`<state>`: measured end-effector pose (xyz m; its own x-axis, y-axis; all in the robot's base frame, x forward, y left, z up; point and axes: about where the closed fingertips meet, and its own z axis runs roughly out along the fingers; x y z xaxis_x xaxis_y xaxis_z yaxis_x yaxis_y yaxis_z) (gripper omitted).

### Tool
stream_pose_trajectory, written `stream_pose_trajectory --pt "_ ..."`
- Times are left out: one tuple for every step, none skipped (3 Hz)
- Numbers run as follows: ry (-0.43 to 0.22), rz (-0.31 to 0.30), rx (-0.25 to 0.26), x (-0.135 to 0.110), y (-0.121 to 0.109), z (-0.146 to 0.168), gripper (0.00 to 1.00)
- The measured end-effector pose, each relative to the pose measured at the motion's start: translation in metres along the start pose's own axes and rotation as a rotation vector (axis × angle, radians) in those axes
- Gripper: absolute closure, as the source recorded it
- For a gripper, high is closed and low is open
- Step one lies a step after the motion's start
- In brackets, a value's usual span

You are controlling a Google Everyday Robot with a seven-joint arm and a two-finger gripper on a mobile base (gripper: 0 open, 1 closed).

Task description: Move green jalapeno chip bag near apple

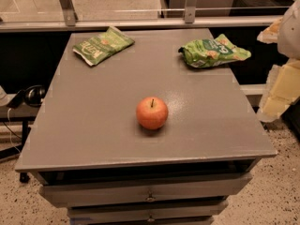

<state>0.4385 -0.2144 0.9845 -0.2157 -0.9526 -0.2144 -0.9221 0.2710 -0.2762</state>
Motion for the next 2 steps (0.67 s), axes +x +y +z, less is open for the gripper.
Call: stream_pose_trajectory --pt "0.000 0.000 0.000 0.000 0.000 0.000 0.00" --pt "-0.042 0.015 0.010 -0.011 -0.001 0.008 0.00"
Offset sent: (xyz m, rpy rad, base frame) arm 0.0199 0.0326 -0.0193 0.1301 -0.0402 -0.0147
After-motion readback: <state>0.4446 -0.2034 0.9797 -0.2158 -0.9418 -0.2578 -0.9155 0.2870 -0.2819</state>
